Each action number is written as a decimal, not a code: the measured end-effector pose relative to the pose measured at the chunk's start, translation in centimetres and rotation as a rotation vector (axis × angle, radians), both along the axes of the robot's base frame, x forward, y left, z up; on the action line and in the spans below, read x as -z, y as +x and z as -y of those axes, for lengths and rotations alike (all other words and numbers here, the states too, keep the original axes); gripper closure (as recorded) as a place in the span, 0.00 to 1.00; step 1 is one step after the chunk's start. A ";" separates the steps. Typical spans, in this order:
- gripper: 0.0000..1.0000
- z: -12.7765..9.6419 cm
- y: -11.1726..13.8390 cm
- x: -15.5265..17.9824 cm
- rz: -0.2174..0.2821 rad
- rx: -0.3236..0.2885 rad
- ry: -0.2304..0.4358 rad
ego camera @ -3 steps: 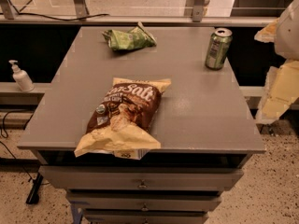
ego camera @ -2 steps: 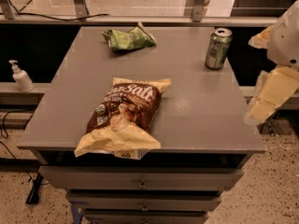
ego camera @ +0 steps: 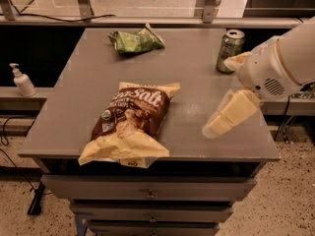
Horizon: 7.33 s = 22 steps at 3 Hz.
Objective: Move brown chip bag near green can
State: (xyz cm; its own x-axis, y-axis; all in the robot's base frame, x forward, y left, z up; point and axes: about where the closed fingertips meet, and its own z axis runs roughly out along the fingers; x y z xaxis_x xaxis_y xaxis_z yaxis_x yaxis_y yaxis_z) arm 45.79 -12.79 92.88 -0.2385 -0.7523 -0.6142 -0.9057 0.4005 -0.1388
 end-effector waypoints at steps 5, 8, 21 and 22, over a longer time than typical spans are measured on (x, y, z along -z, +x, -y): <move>0.18 -18.0 -3.3 6.4 -0.002 -0.119 0.286; 0.88 -15.0 -1.4 7.1 0.085 -0.047 0.183; 1.00 12.0 7.8 2.8 0.099 -0.340 -0.071; 1.00 12.6 9.4 3.0 0.093 -0.372 -0.071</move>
Offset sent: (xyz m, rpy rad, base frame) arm -0.0203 0.1436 -0.0326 0.3727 0.0723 0.0967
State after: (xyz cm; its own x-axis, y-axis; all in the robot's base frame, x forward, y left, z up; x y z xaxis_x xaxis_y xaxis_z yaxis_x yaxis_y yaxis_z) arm 55.15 -25.35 89.89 0.1126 -0.8184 -0.5635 -0.9695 0.0337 -0.2427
